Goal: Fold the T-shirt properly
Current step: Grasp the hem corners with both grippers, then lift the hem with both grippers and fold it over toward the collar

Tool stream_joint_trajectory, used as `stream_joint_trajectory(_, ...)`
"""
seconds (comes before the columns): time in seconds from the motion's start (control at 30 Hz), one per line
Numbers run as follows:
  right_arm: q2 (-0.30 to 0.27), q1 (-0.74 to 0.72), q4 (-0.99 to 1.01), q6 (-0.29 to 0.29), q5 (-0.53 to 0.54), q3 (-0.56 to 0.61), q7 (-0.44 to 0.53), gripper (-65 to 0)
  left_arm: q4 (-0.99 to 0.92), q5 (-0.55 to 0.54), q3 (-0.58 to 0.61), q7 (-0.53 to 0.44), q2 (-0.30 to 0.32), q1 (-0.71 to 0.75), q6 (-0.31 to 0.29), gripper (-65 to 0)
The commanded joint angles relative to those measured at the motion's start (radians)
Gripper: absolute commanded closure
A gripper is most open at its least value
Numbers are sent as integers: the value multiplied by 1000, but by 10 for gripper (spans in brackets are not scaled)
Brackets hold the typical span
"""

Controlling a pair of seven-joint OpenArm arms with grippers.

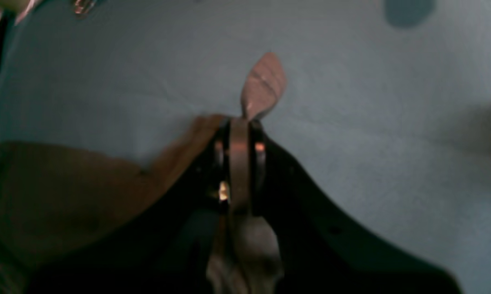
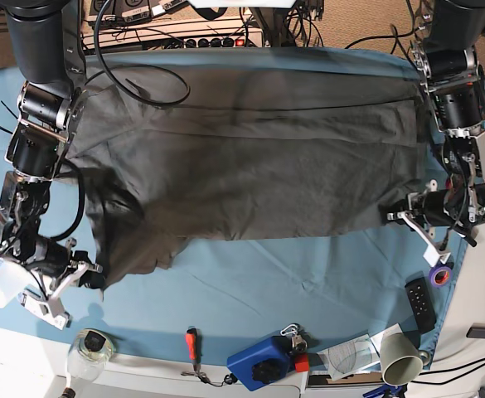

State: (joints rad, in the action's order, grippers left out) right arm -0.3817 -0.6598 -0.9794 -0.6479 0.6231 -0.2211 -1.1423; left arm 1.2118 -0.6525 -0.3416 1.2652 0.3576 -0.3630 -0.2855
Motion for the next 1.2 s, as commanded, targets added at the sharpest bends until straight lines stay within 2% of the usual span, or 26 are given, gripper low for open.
stream_joint_trajectory(0.0,-18,-38,-40,0,26,-2,3,0,23,-16,-2,0,23,-25,-4,0)
stream_joint_trajectory(0.1,-18,-38,-90,16,28,-2,-50,0,35,-48,-2,20,31,-25,-8,0)
stream_joint_trajectory(0.2,-18,-38,-109,26,53,-2,-109,0,50,-64,-2,42,31,-25,-40,0)
stream_joint_trajectory(0.33,-40,-38,-109,23,161,-2,-185,0,83,-74,-2,55,37,-21,-50,0)
stream_joint_trajectory(0.43,-73,-38,-110,24,200,-3,-214,0,106,-79,-2,62,56,-17,-50,0)
stream_joint_trajectory(0.53,-111,-36,-110,24,202,-3,-219,0,124,-85,-2,63,80,-13,-55,0)
stream_joint_trajectory(0.7,-156,-11,-122,4,297,-3,-249,0,127,-87,-2,65,103,-11,-57,0)
stream_joint_trajectory(0.77,-159,16,-142,-4,308,-3,-254,0,127,-107,-2,73,109,-7,-63,0)
stream_joint_trajectory(0.87,-159,71,-182,-3,309,-3,-254,0,127,-159,-2,98,111,6,-106,0)
stream_joint_trajectory(1.17,-159,246,-350,-3,308,-55,-253,0,261,-175,-2,103,114,134,-110,0)
